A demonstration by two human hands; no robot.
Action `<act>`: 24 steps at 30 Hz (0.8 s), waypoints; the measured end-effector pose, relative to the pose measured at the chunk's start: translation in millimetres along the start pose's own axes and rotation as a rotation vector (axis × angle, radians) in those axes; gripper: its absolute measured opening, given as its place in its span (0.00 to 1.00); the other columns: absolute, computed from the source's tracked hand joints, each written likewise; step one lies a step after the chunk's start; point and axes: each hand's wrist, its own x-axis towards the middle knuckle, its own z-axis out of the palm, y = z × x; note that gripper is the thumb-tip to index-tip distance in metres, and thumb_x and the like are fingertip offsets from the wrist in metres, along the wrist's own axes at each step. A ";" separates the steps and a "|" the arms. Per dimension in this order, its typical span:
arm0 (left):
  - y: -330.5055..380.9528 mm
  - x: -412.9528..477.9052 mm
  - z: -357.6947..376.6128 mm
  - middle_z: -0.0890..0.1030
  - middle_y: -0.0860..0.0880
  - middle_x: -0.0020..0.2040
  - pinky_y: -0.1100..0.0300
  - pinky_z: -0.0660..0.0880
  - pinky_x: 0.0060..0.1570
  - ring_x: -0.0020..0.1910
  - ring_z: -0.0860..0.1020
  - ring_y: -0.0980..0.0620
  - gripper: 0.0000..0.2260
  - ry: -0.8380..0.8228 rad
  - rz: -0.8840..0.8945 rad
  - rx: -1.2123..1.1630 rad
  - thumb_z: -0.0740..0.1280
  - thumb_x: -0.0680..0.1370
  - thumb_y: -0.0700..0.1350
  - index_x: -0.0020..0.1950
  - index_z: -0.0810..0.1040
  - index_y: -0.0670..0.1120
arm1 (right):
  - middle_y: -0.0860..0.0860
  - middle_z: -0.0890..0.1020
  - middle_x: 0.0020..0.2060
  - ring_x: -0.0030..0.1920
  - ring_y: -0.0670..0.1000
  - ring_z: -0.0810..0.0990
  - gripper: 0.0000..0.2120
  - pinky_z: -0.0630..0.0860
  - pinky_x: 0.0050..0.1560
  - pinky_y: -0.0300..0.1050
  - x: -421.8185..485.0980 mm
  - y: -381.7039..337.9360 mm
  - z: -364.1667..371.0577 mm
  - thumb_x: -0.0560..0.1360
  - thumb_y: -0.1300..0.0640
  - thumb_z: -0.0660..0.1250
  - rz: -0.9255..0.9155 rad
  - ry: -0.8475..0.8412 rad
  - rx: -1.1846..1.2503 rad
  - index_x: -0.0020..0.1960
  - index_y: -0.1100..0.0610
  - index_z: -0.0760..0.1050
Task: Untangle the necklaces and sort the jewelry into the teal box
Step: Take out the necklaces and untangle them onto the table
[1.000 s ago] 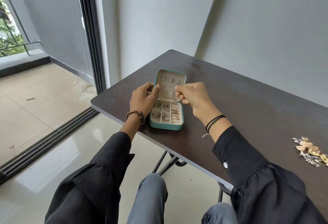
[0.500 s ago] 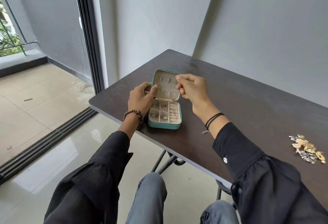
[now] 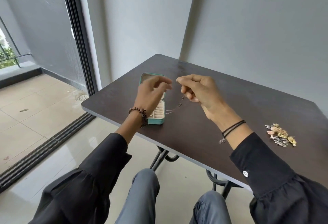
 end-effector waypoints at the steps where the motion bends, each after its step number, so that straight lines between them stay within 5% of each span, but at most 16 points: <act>1: 12.3 -6.9 7.1 0.86 0.53 0.43 0.56 0.77 0.51 0.47 0.82 0.55 0.11 -0.124 -0.016 -0.045 0.61 0.78 0.40 0.50 0.83 0.48 | 0.53 0.79 0.31 0.27 0.47 0.70 0.10 0.64 0.24 0.33 -4.6 -3.2 -4.8 0.77 0.59 0.72 -0.014 0.005 0.011 0.51 0.67 0.82; 7: 48.3 -33.7 40.2 0.86 0.50 0.50 0.51 0.73 0.60 0.52 0.84 0.51 0.12 -0.528 -0.082 -0.079 0.58 0.81 0.42 0.54 0.81 0.42 | 0.53 0.79 0.30 0.25 0.46 0.70 0.07 0.63 0.25 0.36 -29.0 -14.8 -40.1 0.77 0.60 0.72 -0.046 0.066 0.038 0.47 0.65 0.82; 13: 53.0 -47.8 65.8 0.86 0.45 0.49 0.49 0.78 0.57 0.46 0.84 0.49 0.07 -0.654 -0.044 -0.068 0.70 0.79 0.43 0.54 0.82 0.41 | 0.55 0.82 0.33 0.27 0.47 0.74 0.08 0.66 0.26 0.36 -53.5 -7.8 -77.9 0.77 0.59 0.72 -0.044 0.161 0.025 0.50 0.65 0.83; 18: 56.8 -55.7 80.9 0.86 0.42 0.48 0.56 0.78 0.48 0.44 0.84 0.50 0.14 -0.659 -0.094 -0.113 0.70 0.79 0.47 0.55 0.80 0.36 | 0.53 0.84 0.35 0.28 0.47 0.74 0.06 0.65 0.25 0.35 -66.1 3.1 -103.5 0.77 0.58 0.73 0.006 0.248 -0.006 0.49 0.61 0.84; 24: 65.9 -59.5 97.5 0.86 0.42 0.50 0.53 0.80 0.51 0.43 0.84 0.51 0.13 -0.647 -0.157 -0.191 0.69 0.79 0.44 0.58 0.80 0.36 | 0.52 0.87 0.40 0.33 0.47 0.75 0.07 0.65 0.25 0.34 -81.0 20.9 -118.4 0.77 0.56 0.72 0.097 0.265 -0.048 0.50 0.59 0.85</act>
